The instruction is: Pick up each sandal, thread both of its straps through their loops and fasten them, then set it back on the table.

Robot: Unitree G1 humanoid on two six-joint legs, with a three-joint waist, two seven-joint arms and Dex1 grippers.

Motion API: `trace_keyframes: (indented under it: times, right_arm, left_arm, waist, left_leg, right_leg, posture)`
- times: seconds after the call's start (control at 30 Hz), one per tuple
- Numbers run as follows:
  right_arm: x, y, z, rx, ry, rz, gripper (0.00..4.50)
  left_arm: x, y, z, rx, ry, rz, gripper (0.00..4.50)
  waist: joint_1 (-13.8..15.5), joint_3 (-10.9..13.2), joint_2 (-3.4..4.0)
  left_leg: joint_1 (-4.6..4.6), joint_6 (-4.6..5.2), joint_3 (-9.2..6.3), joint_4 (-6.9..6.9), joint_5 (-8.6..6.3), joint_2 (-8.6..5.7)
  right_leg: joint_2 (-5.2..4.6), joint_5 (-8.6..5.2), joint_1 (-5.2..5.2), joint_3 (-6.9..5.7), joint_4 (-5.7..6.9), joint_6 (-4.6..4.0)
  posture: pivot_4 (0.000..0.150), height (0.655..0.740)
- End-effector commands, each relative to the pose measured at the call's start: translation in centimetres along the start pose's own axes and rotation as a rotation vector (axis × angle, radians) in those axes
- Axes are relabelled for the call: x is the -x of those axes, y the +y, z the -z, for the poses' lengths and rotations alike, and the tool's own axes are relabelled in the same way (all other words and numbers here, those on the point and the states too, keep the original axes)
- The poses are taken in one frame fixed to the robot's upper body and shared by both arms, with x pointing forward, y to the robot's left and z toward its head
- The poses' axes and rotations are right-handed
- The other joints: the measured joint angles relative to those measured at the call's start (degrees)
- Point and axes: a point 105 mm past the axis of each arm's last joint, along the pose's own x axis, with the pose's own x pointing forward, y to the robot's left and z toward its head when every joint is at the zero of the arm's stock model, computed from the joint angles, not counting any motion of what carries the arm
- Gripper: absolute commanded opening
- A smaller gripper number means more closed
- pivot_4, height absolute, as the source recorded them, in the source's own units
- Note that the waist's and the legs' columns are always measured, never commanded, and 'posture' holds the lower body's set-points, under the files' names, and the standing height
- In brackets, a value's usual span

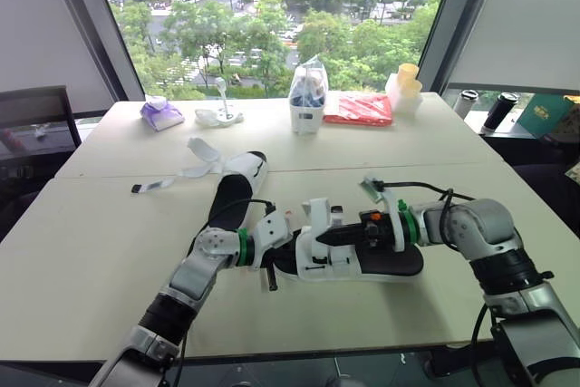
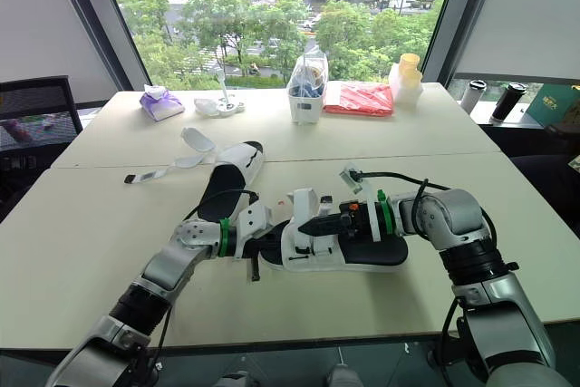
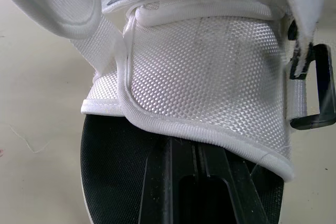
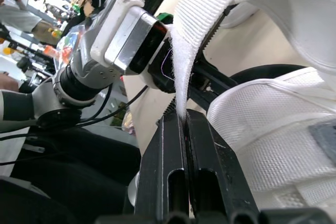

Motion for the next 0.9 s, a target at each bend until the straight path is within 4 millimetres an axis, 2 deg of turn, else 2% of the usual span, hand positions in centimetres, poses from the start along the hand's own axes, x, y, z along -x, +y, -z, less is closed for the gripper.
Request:
trace_keyframes:
  times: [0.03, 0.2, 0.47, 0.6, 0.7, 0.9]
  right_arm:
    - [-0.5, 0.6, -0.4, 0.041, 0.019, -0.019, 0.04]
    - [-1.2, -0.5, 1.0, 0.084, 0.091, 0.037, 0.04]
    - [-1.6, -0.9, 1.5, 0.133, 0.115, 0.080, 0.04]
    - [-1.8, -1.9, 1.6, 0.233, 0.133, 0.164, 0.04]
    - [-1.9, -1.0, 0.9, 0.167, 0.057, 0.109, 0.04]
    - [-1.5, 0.5, 1.2, 0.056, 0.017, 0.024, 0.04]
  left_arm:
    - [-0.7, -1.5, 2.6, 0.075, 0.079, 0.041, 0.00]
    - [-0.6, -1.6, 2.7, 0.082, 0.078, 0.034, 0.00]
    - [-0.5, -1.6, 2.8, 0.085, 0.082, 0.029, 0.00]
    - [-0.4, -1.6, 2.8, 0.085, 0.082, 0.027, 0.00]
    - [-0.5, -1.6, 2.8, 0.082, 0.082, 0.030, 0.00]
    - [-0.7, -1.8, 2.7, 0.078, 0.081, 0.036, 0.00]
  waist:
    - [-0.01, 0.00, 0.00]
    - [0.03, -0.01, 0.01]
    - [-0.02, -0.01, 0.01]
    - [-0.03, -0.02, 0.01]
    - [-0.04, -0.02, 0.01]
    - [0.06, -0.02, 0.01]
  left_leg:
    - [0.00, 0.00, 0.00, 0.00, 0.00, 0.00]
    - [0.00, 0.00, 0.00, -0.02, 0.00, 0.00]
    - [0.02, 0.00, 0.00, -0.03, 0.00, 0.00]
    - [0.02, -0.01, 0.00, -0.02, 0.00, 0.00]
    - [0.04, -0.01, 0.00, -0.04, 0.00, 0.00]
    - [0.02, -0.01, -0.01, -0.04, 0.00, 0.00]
  right_leg:
    - [0.00, 0.00, 0.00, 0.00, 0.00, 0.00]
    - [0.00, -0.01, 0.00, 0.00, -0.01, 0.01]
    - [0.00, -0.01, 0.01, 0.00, -0.01, 0.02]
    - [0.00, -0.01, 0.01, 0.00, -0.01, 0.02]
    - [0.00, -0.02, 0.01, 0.00, 0.00, 0.02]
    - [0.00, -0.01, 0.02, 0.00, -0.01, 0.01]
  posture:
    - [0.150, 0.7400]
    - [0.150, 0.7400]
    - [0.150, 0.7400]
    - [0.150, 0.7400]
    - [0.150, 0.7400]
    - [0.150, 0.7400]
